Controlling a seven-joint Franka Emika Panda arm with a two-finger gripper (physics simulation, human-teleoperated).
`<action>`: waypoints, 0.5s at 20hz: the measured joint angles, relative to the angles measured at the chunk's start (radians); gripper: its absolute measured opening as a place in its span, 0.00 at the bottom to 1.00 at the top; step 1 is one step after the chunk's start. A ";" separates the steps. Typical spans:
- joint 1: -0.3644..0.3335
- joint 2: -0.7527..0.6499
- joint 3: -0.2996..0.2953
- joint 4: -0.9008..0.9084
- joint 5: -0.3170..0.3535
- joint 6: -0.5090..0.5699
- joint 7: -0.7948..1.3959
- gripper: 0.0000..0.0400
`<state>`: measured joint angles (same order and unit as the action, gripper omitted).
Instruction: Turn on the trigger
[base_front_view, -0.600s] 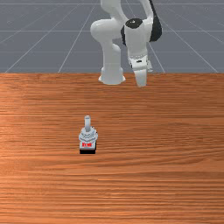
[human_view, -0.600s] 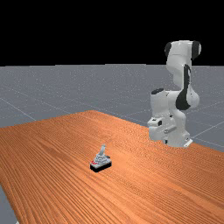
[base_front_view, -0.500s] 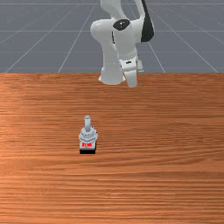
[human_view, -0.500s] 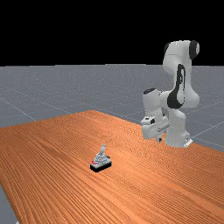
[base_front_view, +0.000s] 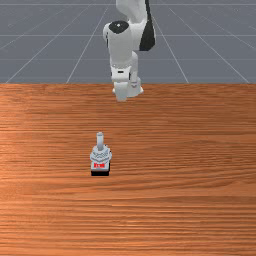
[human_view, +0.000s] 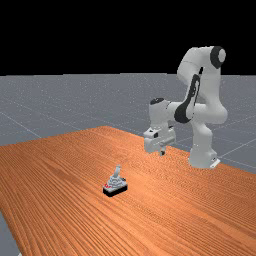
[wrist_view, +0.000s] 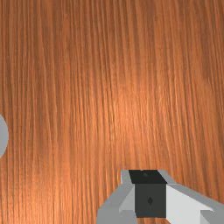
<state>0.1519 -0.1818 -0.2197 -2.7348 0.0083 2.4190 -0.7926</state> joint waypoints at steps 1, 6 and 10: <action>-0.013 0.003 -0.015 0.005 -0.008 -0.005 -0.020 0.00; -0.075 -0.037 -0.063 -0.055 -0.060 0.128 -0.067 0.00; -0.090 -0.028 -0.091 -0.043 -0.036 0.125 -0.083 0.00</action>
<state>0.0618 -0.2098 -0.3109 -2.7782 -0.0277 2.5439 -0.8753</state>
